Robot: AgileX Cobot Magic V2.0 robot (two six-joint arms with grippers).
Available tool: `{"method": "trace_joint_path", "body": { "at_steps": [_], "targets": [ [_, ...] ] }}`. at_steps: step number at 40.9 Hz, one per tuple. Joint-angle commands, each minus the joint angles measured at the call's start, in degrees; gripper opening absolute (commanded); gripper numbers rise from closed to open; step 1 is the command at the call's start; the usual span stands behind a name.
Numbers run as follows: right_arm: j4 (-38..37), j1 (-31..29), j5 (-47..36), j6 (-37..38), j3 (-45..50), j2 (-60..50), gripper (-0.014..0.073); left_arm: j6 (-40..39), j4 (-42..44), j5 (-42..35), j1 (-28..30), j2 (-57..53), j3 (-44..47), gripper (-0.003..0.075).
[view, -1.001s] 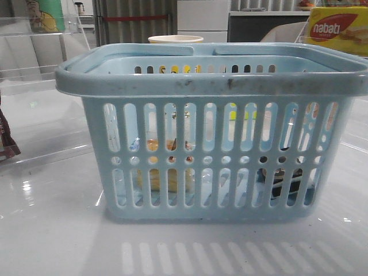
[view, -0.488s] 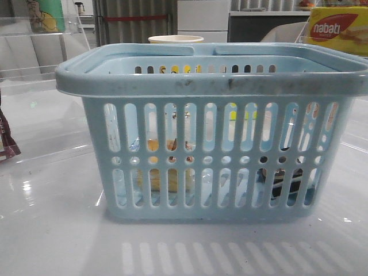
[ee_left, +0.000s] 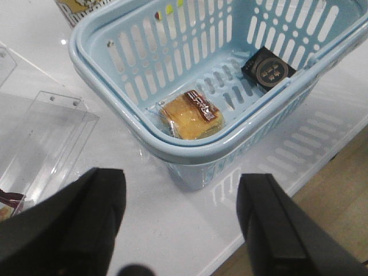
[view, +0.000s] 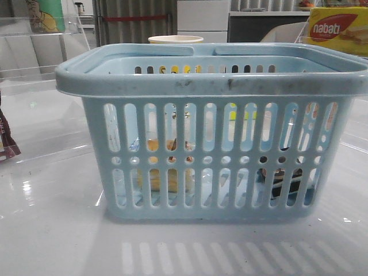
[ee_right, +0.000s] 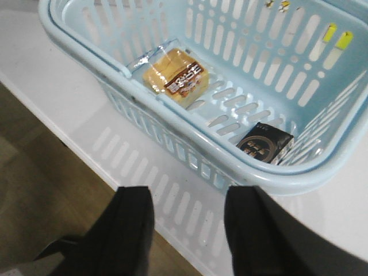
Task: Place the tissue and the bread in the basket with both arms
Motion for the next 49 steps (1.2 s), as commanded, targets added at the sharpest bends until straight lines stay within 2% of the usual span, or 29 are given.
{"method": "trace_joint_path", "body": {
  "at_steps": [1,9,12,15,20,24,27,49],
  "targets": [
    [-0.4,-0.1,-7.0,1.7,1.9,-3.6,0.0412,-0.7,0.7,-6.9,-0.3,-2.3,0.8,0.0478],
    [-0.4,-0.1,-7.0,2.4,6.5,-6.7,0.0407,-0.7,0.7,-8.7,-0.3,-3.0,3.2,0.0477],
    [-0.4,-0.1,-6.9,2.5,7.1,-6.6,0.0348,-0.7,0.7,-8.7,-0.3,-3.0,3.5,0.0465],
    [-0.4,-0.1,-6.9,2.5,7.2,-6.6,0.0258,-0.7,0.7,-8.5,-0.3,-3.0,3.5,0.0419],
    [-0.4,-0.1,-6.9,2.5,7.2,-6.6,0.0118,-0.7,0.7,-8.5,-0.3,-3.0,3.5,0.0286],
    [-0.4,-0.1,-6.8,2.5,7.2,-6.6,0.0052,-0.7,0.1,-8.5,-0.3,-3.0,3.5,0.0171],
    [-0.4,-0.1,-6.7,2.5,7.2,-6.6,0.0058,-0.7,-0.3,-8.4,-0.3,-3.0,3.5,0.0097],
    [-0.4,-0.1,-6.6,2.5,7.2,-6.6,0.0058,-0.7,-0.3,-8.5,-0.3,-3.0,3.5,0.0098]
  ]
}}
